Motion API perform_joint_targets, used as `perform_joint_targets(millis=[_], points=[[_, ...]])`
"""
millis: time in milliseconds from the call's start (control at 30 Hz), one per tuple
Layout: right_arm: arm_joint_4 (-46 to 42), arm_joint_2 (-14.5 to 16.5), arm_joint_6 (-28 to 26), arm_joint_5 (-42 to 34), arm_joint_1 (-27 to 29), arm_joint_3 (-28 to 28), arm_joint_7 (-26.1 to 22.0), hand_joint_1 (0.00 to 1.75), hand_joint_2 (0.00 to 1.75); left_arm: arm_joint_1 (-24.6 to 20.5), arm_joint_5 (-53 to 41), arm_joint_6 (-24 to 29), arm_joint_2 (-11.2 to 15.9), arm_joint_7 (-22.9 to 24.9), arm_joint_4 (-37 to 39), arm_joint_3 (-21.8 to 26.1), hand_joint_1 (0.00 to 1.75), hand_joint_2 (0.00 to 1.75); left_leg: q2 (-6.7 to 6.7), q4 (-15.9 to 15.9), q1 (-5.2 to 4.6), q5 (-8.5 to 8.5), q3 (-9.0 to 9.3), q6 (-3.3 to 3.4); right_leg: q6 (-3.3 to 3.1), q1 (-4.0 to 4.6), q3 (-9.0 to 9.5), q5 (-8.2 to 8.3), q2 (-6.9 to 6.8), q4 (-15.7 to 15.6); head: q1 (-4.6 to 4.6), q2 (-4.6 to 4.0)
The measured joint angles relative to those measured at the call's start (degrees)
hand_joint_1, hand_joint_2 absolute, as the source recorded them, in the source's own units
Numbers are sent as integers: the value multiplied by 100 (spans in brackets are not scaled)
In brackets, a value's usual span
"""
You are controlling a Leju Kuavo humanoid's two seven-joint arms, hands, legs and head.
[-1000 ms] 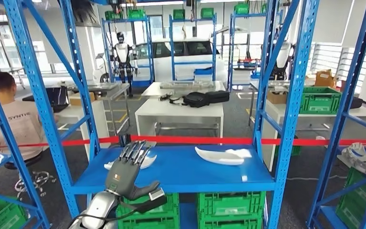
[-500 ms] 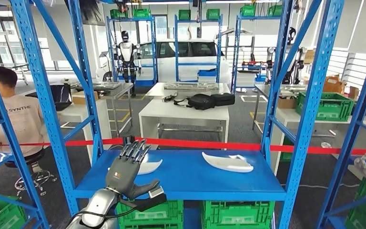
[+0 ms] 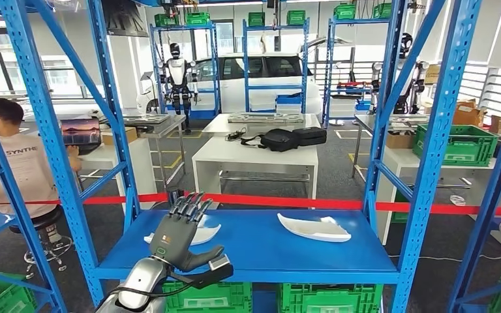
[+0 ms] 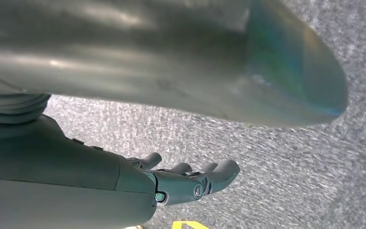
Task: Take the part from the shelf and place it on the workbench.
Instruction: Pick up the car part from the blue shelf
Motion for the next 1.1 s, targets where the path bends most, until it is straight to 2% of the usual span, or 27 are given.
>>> perform_joint_targets(millis=[33,133,167,200,267,300,333,367,400,467,500,533,600,633,667,700,733,800,833,867,933,1000,1033,1067,1100], points=[[0,0,2,0,-6,0,-3,0,0,-8,0,0,9,3,6,0,0,0,11,262,8,-90,-152,-23,-29,-4,41,-25,-1,-5,-2,0],[0,0,7,1,-9,0,-5,0,0,6,1,-1,30,7,44,-2,0,0,27,1267,33,-444,-815,-69,-65,-3,142,-136,-2,-4,-10,0],[0,0,9,1,-7,0,-4,0,0,19,1,-1,38,8,61,-2,0,0,31,1363,41,-426,-940,-74,-63,-3,189,-177,3,-4,-13,0],[0,1,11,1,-4,0,-4,0,0,25,1,-1,49,9,75,-2,0,0,34,1243,48,-282,-953,-74,-56,-4,246,-220,9,-4,-14,0],[0,2,15,0,-2,0,-5,0,0,22,0,-1,72,12,91,-2,0,0,48,493,52,251,-733,-37,-28,-5,372,-319,17,-7,-16,0],[0,2,15,0,-6,0,-5,0,0,19,0,-1,81,12,96,-2,0,0,59,135,39,395,-614,-14,-4,-1,429,-367,18,-9,-16,0],[0,1,16,0,-11,0,-5,0,0,18,0,-5,88,13,102,-2,0,0,68,-115,25,458,-517,13,30,3,468,-410,15,-23,-18,0],[0,1,16,1,-15,0,-5,0,0,21,0,-13,89,16,107,-2,0,0,72,-232,11,458,-470,45,67,8,501,-427,12,-29,-19,0],[0,2,16,1,-17,0,-6,0,0,24,0,-23,90,24,112,-2,0,0,68,-255,1,405,-439,80,107,15,534,-425,10,-26,-18,0],[0,6,16,4,-12,0,-8,0,0,30,0,-40,97,46,111,-2,0,0,53,-305,18,461,-319,166,163,14,563,-411,6,54,-18,1],[0,8,17,9,-15,1,-9,0,0,23,0,-43,100,57,111,-2,0,0,49,-317,28,450,-253,207,181,11,497,-415,8,214,-14,-1],[0,9,17,13,-22,1,-9,0,0,17,0,-49,99,68,111,-2,0,0,44,-327,34,428,-194,238,195,5,355,-451,8,469,-10,-1],[0,9,17,24,-36,2,-7,0,0,24,-5,-81,94,91,122,-2,0,0,30,-333,29,353,-123,278,226,5,-129,-654,10,1158,-1,-2],[0,9,17,26,-31,2,-6,0,0,44,-9,-99,93,104,132,-2,0,0,18,-332,24,310,-90,282,241,8,-368,-781,10,1415,3,0],[0,10,17,29,-21,2,-4,0,0,64,-13,-116,94,115,144,-2,0,0,6,-330,19,264,-49,283,249,12,-543,-853,10,1524,4,0],[0,10,17,31,-12,2,-4,0,0,78,-15,-129,94,126,154,-2,0,0,-5,-324,15,212,3,277,246,14,-619,-791,10,1426,8,0],[0,11,17,32,-6,1,-4,0,0,84,-16,-142,95,137,161,-2,0,0,-12,-318,13,158,62,267,234,16,-603,-602,10,1163,10,0],[0,10,17,33,0,2,-3,0,0,86,-29,-174,97,154,180,-2,0,0,-18,-305,6,40,170,229,191,31,-437,-34,6,415,13,0],[0,10,19,33,-1,2,-2,0,0,85,-40,-192,99,160,193,-2,0,0,-23,-307,0,-10,208,200,164,46,-371,140,6,162,13,0],[0,12,21,34,0,2,1,0,0,85,-53,-213,102,167,206,-3,0,0,-27,-319,-6,-49,231,168,134,60,-330,245,8,9,12,0],[0,17,24,35,-6,2,6,0,0,73,-66,-244,107,189,220,-4,0,0,-38,-318,-14,-68,279,98,65,69,-286,232,15,-36,12,0],[0,19,24,35,-7,1,6,0,0,58,-68,-254,119,212,225,-4,0,0,-25,-75,-12,-28,198,35,-10,46,-178,204,18,-61,7,0],[0,20,25,37,-10,1,6,0,0,49,-68,-262,126,220,232,-4,0,0,-13,192,-6,-31,51,5,-45,36,-113,170,21,-71,1,0],[0,20,25,39,-12,1,5,0,0,48,-68,-272,135,224,243,-4,0,0,0,549,5,-81,-174,-27,-72,29,-52,128,20,-81,-3,0],[0,20,25,44,-15,2,5,0,0,51,-68,-283,145,230,261,-4,0,0,10,909,17,-199,-425,-54,-88,27,-4,81,21,-82,-7,0]])
